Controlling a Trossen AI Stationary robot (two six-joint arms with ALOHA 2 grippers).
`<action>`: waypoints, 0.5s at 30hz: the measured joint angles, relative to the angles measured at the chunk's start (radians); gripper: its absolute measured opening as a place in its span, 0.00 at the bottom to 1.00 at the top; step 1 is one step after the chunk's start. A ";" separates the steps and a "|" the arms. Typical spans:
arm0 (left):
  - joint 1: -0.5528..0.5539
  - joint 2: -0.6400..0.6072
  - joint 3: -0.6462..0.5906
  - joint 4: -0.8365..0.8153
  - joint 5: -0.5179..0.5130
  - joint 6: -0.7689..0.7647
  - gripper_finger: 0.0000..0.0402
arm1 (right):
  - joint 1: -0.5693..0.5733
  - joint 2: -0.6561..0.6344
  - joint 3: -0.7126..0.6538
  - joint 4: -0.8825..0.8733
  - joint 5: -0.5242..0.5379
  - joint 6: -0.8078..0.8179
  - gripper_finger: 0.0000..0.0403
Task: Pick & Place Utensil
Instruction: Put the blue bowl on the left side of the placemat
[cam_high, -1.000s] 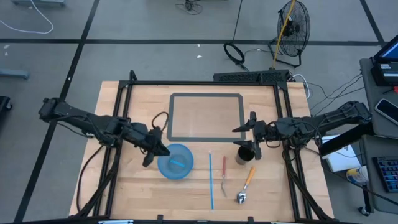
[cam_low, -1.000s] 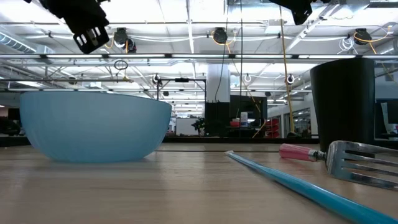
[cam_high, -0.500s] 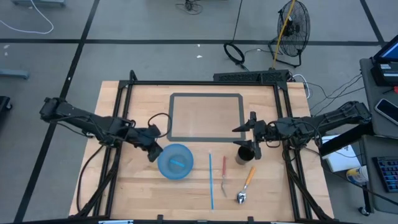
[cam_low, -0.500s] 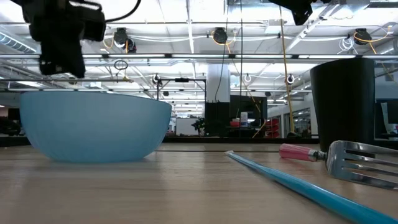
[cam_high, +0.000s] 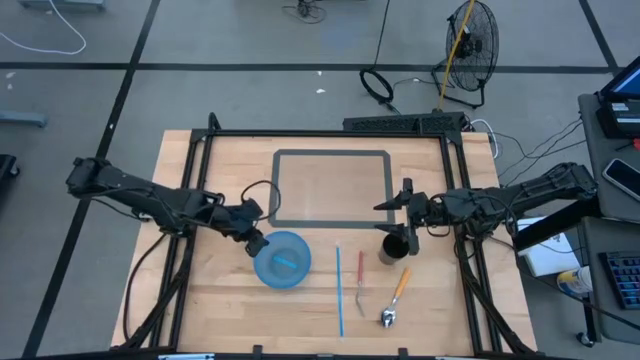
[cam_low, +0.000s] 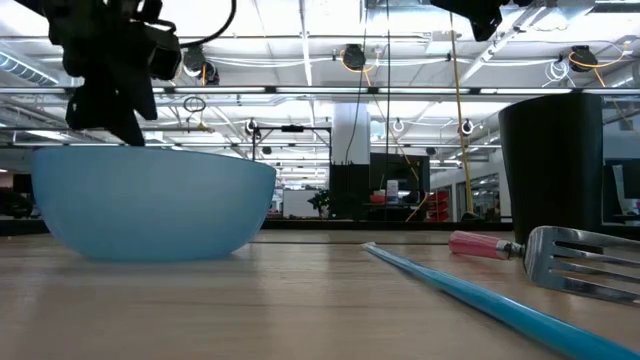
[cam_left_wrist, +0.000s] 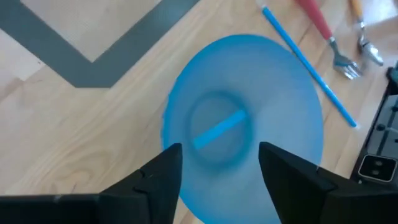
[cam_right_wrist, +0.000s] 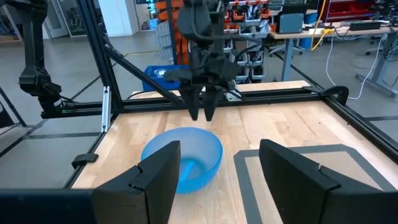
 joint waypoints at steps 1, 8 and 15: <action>0.005 0.013 0.000 0.004 0.007 0.003 0.56 | 0.000 0.000 0.000 0.000 0.000 0.000 0.53; 0.021 0.093 0.000 0.003 0.030 0.010 0.54 | 0.000 0.000 0.000 0.000 0.000 0.007 0.53; 0.022 0.116 0.000 0.000 0.030 0.025 0.48 | 0.000 0.000 0.000 0.000 0.000 0.007 0.53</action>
